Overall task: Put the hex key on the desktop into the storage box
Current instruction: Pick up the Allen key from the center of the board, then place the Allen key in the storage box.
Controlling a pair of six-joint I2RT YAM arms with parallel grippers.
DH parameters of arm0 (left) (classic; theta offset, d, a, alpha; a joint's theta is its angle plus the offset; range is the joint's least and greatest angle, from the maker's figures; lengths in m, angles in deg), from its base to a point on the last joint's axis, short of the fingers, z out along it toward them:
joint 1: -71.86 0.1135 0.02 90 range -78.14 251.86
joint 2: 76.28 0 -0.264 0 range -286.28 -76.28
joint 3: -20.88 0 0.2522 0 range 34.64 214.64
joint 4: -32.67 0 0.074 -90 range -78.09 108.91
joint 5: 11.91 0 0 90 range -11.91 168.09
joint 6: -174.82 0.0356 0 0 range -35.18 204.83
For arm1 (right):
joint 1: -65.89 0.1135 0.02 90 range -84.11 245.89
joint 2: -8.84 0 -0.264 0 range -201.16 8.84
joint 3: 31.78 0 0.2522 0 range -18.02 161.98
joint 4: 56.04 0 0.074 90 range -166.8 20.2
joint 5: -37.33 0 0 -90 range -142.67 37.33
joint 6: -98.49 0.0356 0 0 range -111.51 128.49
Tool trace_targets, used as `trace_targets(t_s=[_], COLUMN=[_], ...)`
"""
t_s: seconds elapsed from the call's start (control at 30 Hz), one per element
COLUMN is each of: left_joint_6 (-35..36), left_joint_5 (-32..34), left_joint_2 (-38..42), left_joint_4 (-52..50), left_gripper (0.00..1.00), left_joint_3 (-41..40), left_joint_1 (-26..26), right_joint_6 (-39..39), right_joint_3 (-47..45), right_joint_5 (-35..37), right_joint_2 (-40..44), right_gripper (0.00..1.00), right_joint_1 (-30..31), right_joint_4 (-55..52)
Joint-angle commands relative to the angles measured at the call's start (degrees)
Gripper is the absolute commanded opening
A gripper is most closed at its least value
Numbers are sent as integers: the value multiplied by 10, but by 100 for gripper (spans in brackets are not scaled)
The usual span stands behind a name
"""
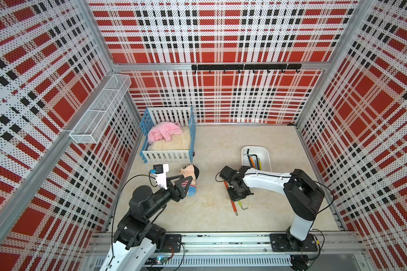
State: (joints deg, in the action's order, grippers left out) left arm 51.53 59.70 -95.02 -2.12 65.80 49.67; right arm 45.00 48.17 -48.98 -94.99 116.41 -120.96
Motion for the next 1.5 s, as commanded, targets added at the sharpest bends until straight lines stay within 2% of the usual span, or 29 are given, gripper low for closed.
trace_targets(t_s=[0.0,0.37,0.5,0.73,1.03,1.47], left_joint_6=[-4,-5,-3,-2,0,1], left_joint_5=[6,4,2,2,-2,-6], left_joint_2=[4,3,3,2,3,0], left_joint_4=[13,13,13,13,14,16], left_gripper=[69,69,69,69,69,69], left_joint_3=[0,-1,0,0,0,0], left_joint_1=[5,8,8,10,15,22], right_joint_6=[2,-4,-13,-44,-87,-124], right_joint_3=[23,162,214,276,262,213], right_joint_5=[11,39,47,57,51,33], right_joint_2=[1,-1,1,-2,-11,-80], right_gripper=[0,0,0,0,0,0], right_joint_1=[4,-7,-37,-127,-234,-325], right_joint_4=[-23,-96,-115,-130,-96,-43])
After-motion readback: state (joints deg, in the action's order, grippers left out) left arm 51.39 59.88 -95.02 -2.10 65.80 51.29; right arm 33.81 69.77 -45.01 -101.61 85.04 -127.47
